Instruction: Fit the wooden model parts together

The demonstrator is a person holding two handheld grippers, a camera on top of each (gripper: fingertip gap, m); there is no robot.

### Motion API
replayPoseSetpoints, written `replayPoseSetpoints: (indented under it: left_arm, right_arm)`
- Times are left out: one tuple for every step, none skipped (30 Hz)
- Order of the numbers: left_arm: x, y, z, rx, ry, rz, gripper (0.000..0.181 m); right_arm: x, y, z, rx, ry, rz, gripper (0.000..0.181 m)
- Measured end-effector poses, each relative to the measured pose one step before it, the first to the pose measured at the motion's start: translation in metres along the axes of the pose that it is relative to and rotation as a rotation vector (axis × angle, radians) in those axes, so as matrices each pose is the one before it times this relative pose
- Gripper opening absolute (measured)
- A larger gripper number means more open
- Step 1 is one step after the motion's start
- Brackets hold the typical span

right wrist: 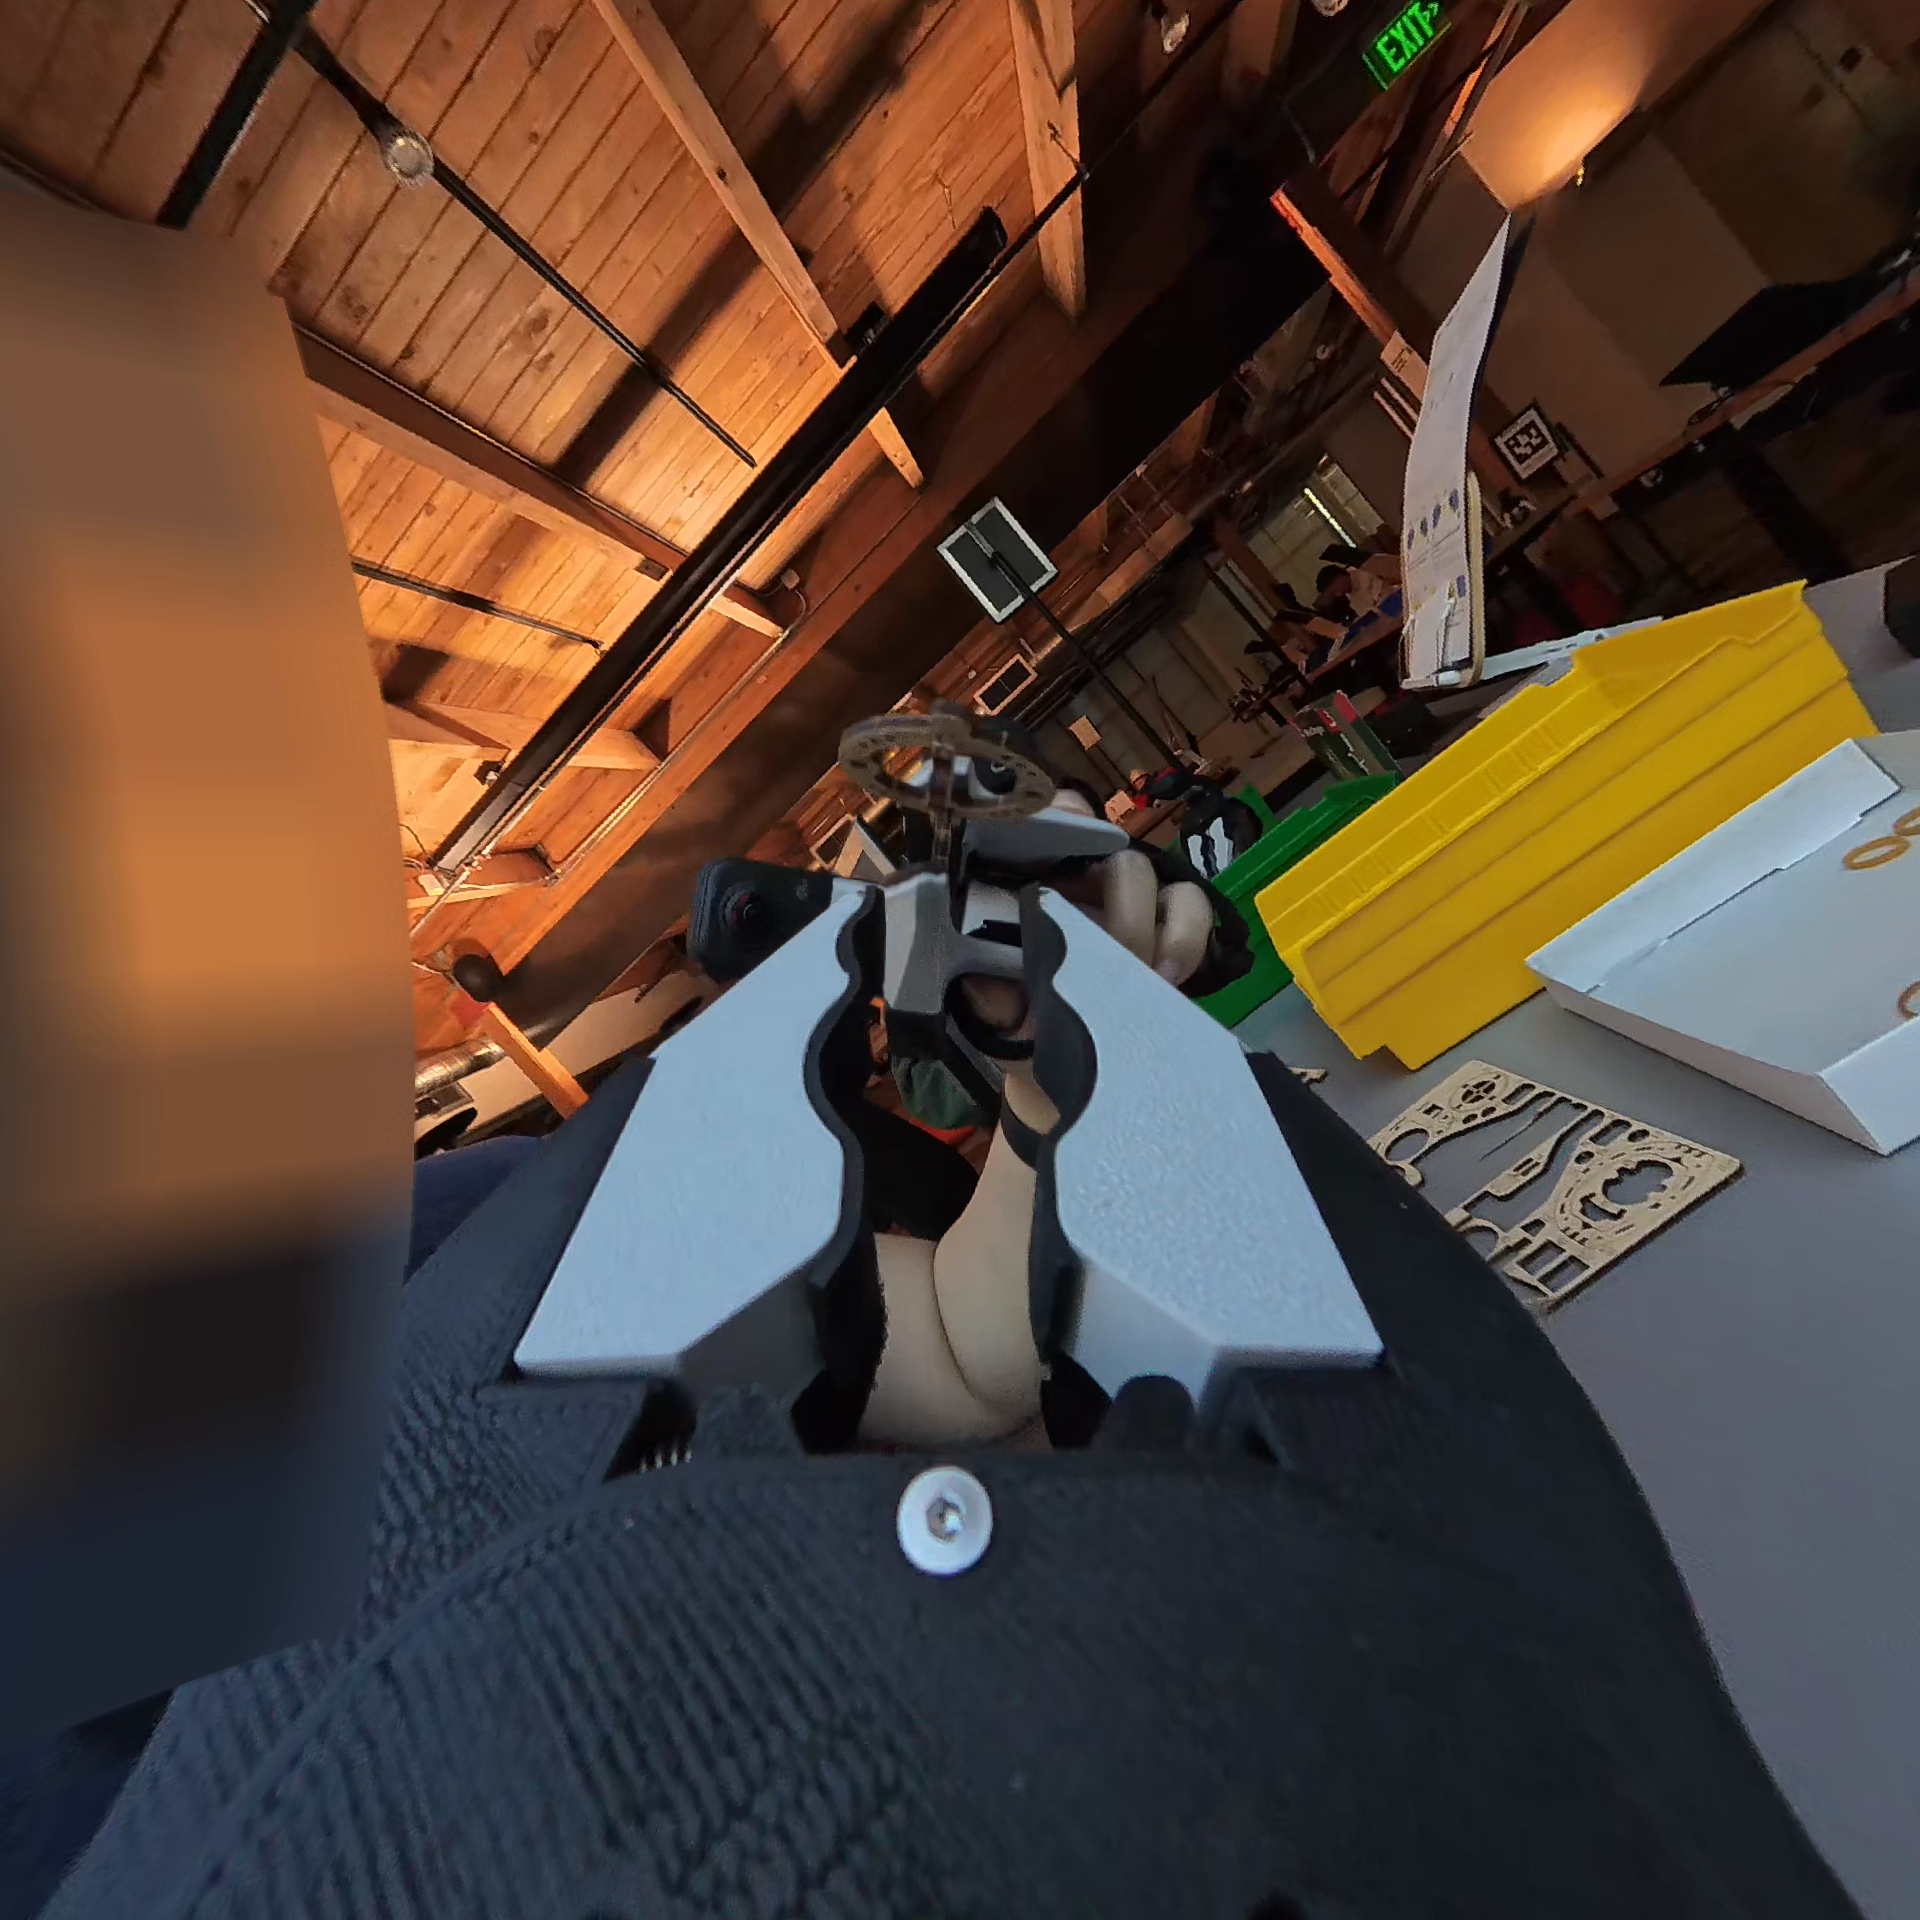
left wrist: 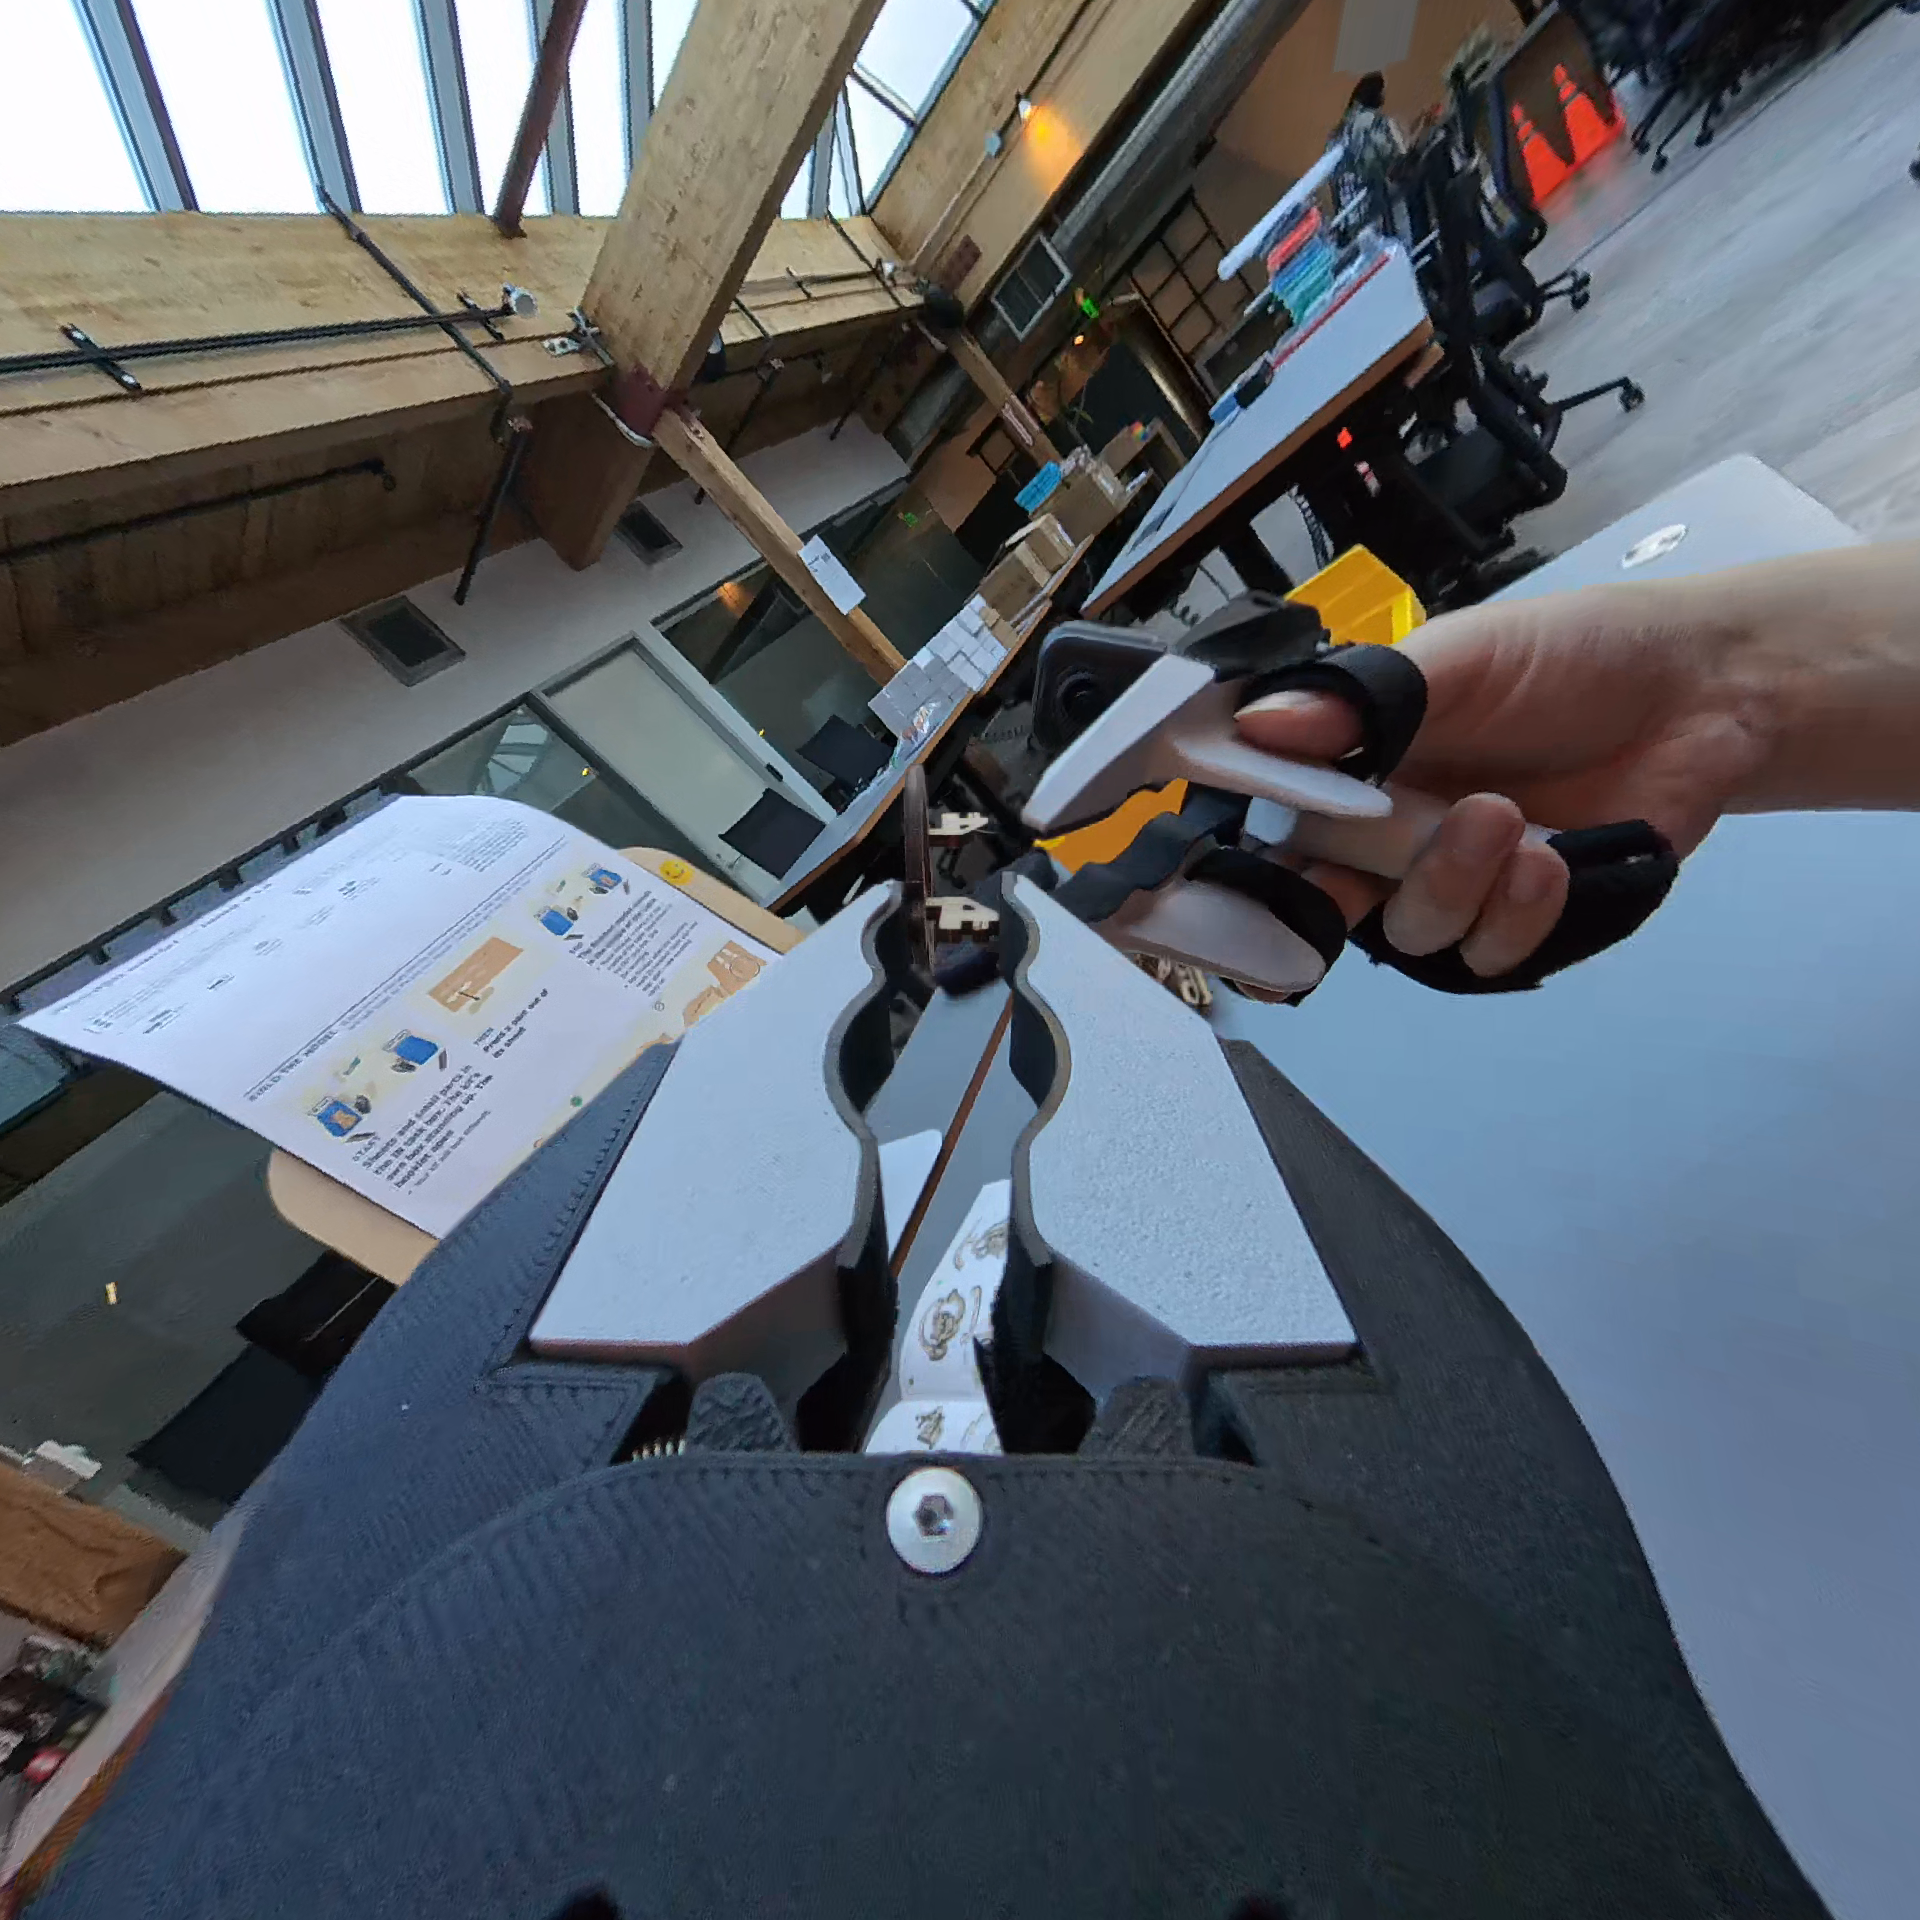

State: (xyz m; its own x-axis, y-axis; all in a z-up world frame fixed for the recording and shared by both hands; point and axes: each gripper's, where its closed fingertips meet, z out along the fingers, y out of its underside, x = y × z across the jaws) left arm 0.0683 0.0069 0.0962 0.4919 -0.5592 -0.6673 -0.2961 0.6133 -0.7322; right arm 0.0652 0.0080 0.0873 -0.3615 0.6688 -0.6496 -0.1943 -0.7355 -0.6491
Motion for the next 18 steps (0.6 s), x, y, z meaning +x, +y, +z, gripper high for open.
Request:
replayPoseSetpoints:
  left_arm:
    - [-0.0034, -0.00327, -0.00102, 0.0204, 0.0028, -0.0225, 0.014]
    - [-0.00205, -0.0027, -0.00089, 0.0157, 0.0137, -0.0216, 0.014]
    - [-0.00066, -0.00172, -0.00062, 0.0074, 0.0248, -0.0215, 0.014]
    - [-0.00071, -0.00119, -0.00068, 0.0001, 0.0244, -0.017, 0.014]
    - [-0.00093, -0.00118, -0.00074, -0.0011, 0.0209, -0.009, 0.014]
    - [-0.00011, -0.0012, -0.00091, -0.0028, 0.0248, -0.0061, 0.014]
    - [-0.0004, -0.00147, -0.00086, -0.0032, 0.0194, -0.006, 0.014]
    - [-0.00068, -0.00161, -0.00081, -0.0005, 0.0145, -0.007, 0.014]
    - [0.00093, -0.00161, -0.00055, 0.0019, 0.0229, -0.0151, 0.014]
    - [0.00085, -0.00168, -0.00013, 0.0041, 0.0213, -0.0223, 0.014]
    - [-0.00004, -0.00075, 0.0002, 0.0002, 0.0136, -0.0206, 0.014]
    - [0.00072, 0.00048, 0.00026, -0.0066, 0.0146, -0.0122, 0.014]
    - [-0.00057, 0.00033, -0.00006, -0.0049, 0.0034, -0.0033, 0.014]
    - [-0.00167, 0.00058, 0.00002, -0.0042, -0.0051, 0.001, 0.014]
    - [-0.00032, 0.00168, 0.00016, -0.0089, 0.0055, 0.0012, 0.014]
    - [-0.00025, 0.00184, 0.00029, -0.0079, 0.0064, -0.002, 0.014]
    - [-0.00077, 0.00188, 0.00013, -0.0047, 0.0039, -0.0055, 0.014]
    - [0.0003, 0.00204, 0.00012, -0.0032, 0.0113, -0.0068, 0.014]
  right_arm:
    - [-0.00037, 0.0024, -0.00115, -0.0265, 0.0114, -0.0174, 0.024]
    - [-0.00058, 0.00245, -0.00143, -0.0292, 0.0159, -0.0327, 0.022]
    - [0.00008, 0.00137, -0.00218, -0.025, 0.0281, -0.0501, 0.02]
    - [0.00115, -0.00074, -0.00302, -0.0257, 0.0392, -0.0725, 0.02]
    - [0.00348, -0.00275, -0.00418, -0.0306, 0.0553, -0.099, 0.02]
    - [0.00679, -0.00534, -0.0054, -0.028, 0.0738, -0.1091, 0.02]
    - [0.00505, -0.00803, -0.00465, -0.0224, 0.0603, -0.1348, 0.025]
    - [-0.00031, -0.0093, -0.00282, -0.017, 0.0246, -0.1673, 0.028]
    - [-0.00352, -0.01069, -0.00064, -0.0036, 0.0019, -0.1667, 0.032]
    - [-0.00561, -0.00954, 0.0019, -0.0032, -0.0151, -0.154, 0.034]
    - [-0.00509, -0.00822, 0.00386, -0.0086, -0.0187, -0.1303, 0.034]
    - [-0.00194, -0.00675, 0.00533, -0.0119, -0.0072, -0.1039, 0.034]
    - [-0.00232, -0.00377, 0.00681, -0.0222, -0.0187, -0.0736, 0.034]
    - [-0.00398, -0.00083, 0.00712, -0.0337, -0.0368, -0.0523, 0.034]
    - [-0.00023, 0.00015, 0.00643, -0.0311, -0.0176, -0.0418, 0.034]
    - [-0.00034, 0.00033, 0.00557, -0.0212, -0.0204, -0.0337, 0.033]
    - [-0.00304, 0.0009, 0.0046, -0.0181, -0.0392, -0.022, 0.026]
    - [0.00094, 0.00043, 0.00301, -0.009, -0.0106, -0.0175, 0.023]
